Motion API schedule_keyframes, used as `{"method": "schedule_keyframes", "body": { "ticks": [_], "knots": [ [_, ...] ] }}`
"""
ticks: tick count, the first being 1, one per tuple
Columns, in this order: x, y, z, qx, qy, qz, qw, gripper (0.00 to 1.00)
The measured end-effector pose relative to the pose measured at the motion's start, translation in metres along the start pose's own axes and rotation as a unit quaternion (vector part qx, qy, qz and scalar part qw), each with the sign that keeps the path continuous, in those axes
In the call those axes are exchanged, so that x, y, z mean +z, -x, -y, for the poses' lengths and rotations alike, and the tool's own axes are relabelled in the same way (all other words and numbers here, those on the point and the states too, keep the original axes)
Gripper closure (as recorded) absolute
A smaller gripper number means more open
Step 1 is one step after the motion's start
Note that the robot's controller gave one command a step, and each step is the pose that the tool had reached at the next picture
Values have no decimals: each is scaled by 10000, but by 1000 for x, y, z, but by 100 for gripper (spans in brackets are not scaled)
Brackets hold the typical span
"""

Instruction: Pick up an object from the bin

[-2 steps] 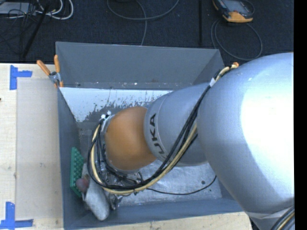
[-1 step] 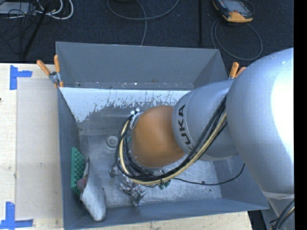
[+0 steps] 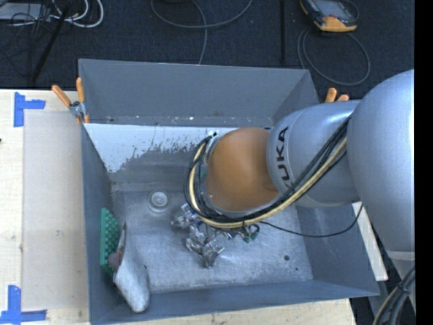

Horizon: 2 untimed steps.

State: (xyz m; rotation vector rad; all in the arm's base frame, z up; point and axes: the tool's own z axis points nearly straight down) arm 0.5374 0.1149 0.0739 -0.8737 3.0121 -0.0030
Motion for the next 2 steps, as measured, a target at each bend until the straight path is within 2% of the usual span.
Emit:
{"method": "schedule_keyframes", "body": {
  "ticks": [1,2],
  "knots": [
    [-2,1,-3,-1,14,9,10000,100],
    [-151,-35,75,-1194,-6,4,9929,100]
  ]
}}
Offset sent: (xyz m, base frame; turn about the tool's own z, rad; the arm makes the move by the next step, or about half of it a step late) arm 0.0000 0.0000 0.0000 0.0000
